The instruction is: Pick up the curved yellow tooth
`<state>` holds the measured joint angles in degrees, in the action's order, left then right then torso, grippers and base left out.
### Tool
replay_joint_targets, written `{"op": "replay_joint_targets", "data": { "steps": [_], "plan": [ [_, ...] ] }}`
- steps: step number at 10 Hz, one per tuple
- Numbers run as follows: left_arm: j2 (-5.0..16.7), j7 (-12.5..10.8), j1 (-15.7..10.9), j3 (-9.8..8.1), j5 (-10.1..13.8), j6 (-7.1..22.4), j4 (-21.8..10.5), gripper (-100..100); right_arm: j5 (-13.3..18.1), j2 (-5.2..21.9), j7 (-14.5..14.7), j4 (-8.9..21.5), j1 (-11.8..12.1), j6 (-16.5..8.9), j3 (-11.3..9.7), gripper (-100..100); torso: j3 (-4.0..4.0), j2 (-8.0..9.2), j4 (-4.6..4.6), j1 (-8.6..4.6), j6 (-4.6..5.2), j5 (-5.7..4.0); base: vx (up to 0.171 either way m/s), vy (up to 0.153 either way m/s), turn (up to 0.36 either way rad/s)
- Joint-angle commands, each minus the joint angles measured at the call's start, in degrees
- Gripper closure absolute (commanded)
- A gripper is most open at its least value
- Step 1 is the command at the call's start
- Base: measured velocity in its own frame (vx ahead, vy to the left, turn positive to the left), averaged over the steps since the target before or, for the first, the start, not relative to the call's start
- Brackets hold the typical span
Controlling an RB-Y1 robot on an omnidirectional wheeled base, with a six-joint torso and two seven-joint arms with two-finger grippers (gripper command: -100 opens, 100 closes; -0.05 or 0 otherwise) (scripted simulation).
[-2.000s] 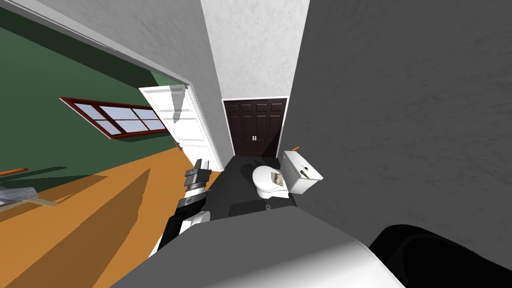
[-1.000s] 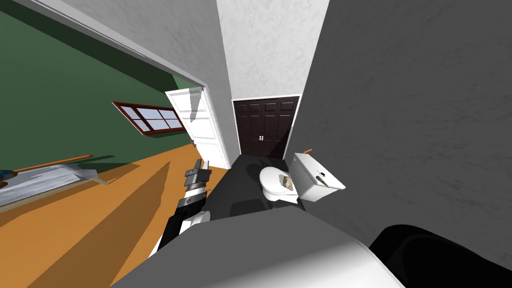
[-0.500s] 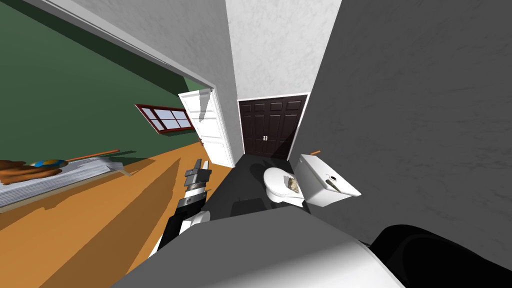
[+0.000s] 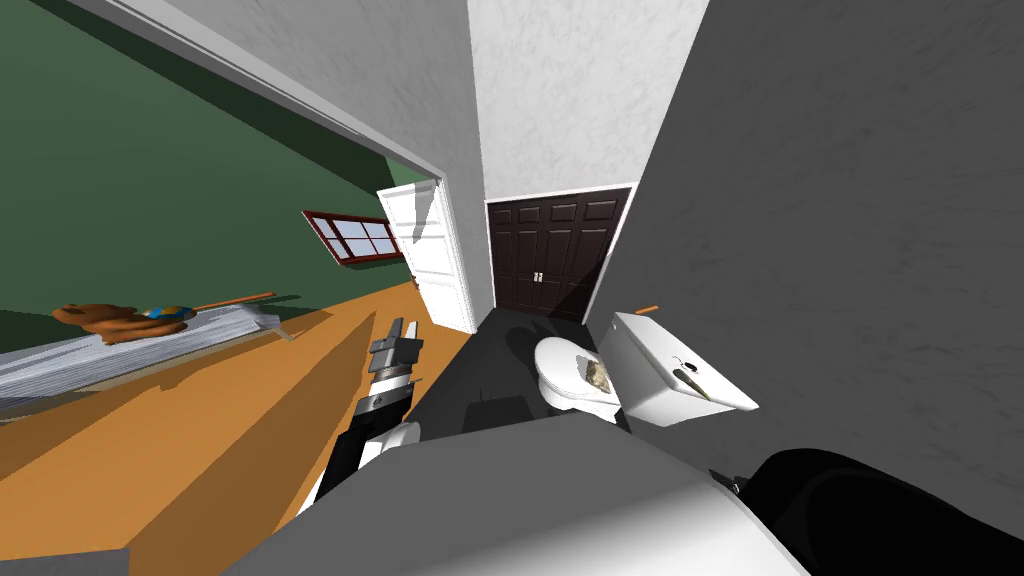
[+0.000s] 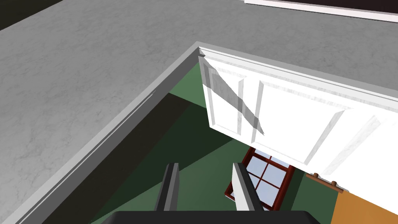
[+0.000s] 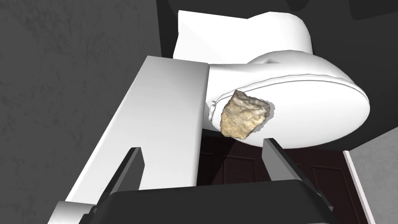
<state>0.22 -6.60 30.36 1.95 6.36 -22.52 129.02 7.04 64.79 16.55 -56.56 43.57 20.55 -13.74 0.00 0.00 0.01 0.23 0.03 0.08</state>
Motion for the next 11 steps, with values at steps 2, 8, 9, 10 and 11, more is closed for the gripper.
{"op": "replay_joint_targets", "data": {
  "steps": [2, 8, 9, 10, 11],
  "plan": [
    [0.0, 0.0, 0.0, 0.00, 0.0, 0.0, 0.0, 0, -1.3, 4.2, 0.9, 2.9, 0.0, -0.6, 0.1, -100, 0.00, 0.01, 0.00, -0.01, -0.03, 0.00, 0.028, 0.053, 0.135],
    [0.0, 0.0, 0.0, 0.00, 0.0, 0.0, 0.0, 0, -2.7, 10.7, 2.1, 7.4, -0.9, -0.8, 0.0, -100, -0.03, -0.06, -0.01, -0.18, -0.01, -0.05, 0.049, 0.019, 0.101],
    [0.0, 0.0, 0.0, 0.00, 0.0, 0.0, 0.0, 0, -2.9, 11.6, 2.3, 8.0, -1.2, -0.8, 0.1, -100, -0.08, -0.14, -0.03, -0.20, -0.03, -0.06, 0.080, -0.015, 0.125],
    [0.0, 0.0, 0.0, -0.01, 0.0, 0.0, 0.0, 0, -3.1, 12.5, 2.6, 8.5, -1.6, -0.9, 0.1, -100, -0.10, -0.18, -0.04, -0.25, -0.01, -0.06, 0.110, -0.047, 0.138],
    [0.0, 0.0, 0.0, -0.01, 0.0, 0.0, 0.0, 0, -2.9, 11.7, 2.5, 8.5, -1.7, -0.7, -0.1, -100, -0.16, -0.29, -0.06, -0.36, -0.04, -0.09, 0.055, -0.030, 0.041]
  ]
}}
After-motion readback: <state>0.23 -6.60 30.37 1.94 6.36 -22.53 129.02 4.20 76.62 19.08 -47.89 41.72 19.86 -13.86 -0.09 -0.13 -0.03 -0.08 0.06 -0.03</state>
